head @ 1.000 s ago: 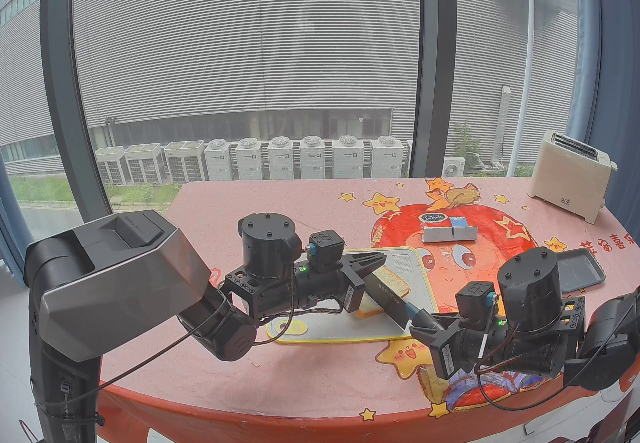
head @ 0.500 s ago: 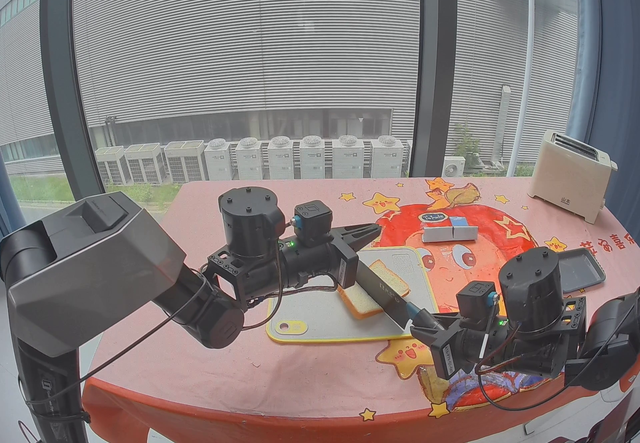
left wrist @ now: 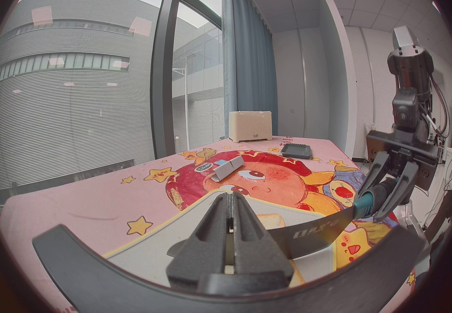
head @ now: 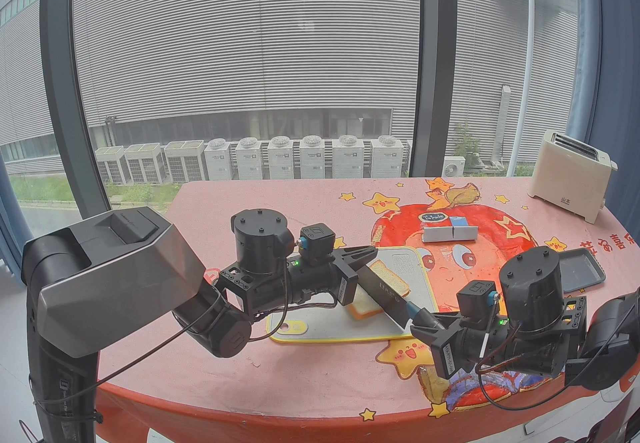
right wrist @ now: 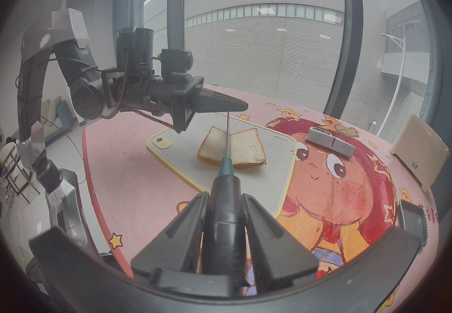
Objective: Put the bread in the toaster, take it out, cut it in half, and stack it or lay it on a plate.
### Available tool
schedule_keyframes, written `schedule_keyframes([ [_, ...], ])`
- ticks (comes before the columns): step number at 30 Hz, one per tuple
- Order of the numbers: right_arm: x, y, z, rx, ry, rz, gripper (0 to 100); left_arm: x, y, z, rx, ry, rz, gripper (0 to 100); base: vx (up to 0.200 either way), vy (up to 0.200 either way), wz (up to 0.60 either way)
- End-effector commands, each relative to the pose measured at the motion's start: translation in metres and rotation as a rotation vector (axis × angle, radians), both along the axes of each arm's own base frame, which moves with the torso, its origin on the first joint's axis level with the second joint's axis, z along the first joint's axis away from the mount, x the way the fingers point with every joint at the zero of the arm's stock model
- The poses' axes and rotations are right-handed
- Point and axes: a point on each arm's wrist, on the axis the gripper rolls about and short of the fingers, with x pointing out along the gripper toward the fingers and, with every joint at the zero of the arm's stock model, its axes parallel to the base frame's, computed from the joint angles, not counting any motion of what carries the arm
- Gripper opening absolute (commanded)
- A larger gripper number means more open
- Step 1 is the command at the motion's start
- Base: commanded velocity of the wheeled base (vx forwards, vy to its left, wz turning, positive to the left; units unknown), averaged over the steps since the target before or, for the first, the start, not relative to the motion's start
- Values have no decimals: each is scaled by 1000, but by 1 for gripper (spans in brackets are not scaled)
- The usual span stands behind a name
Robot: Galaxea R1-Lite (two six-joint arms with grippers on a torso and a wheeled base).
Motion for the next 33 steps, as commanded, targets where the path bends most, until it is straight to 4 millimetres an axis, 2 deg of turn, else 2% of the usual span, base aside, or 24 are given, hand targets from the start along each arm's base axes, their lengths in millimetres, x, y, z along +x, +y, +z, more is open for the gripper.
schedule_keyframes([
  [1,0,0,0,1,-2,0,0,0,0,-6,8,11,0,0,0,0,0],
  [6,1,1,1,7,-7,2,0,2,0,-14,21,23,1,0,0,0,0],
  [19,3,3,5,21,-21,-1,0,1,0,-14,21,23,1,0,0,0,0],
  [33,-1,-1,-8,-30,23,1,0,0,-3,-5,-10,-23,-7,0,0,0,0],
])
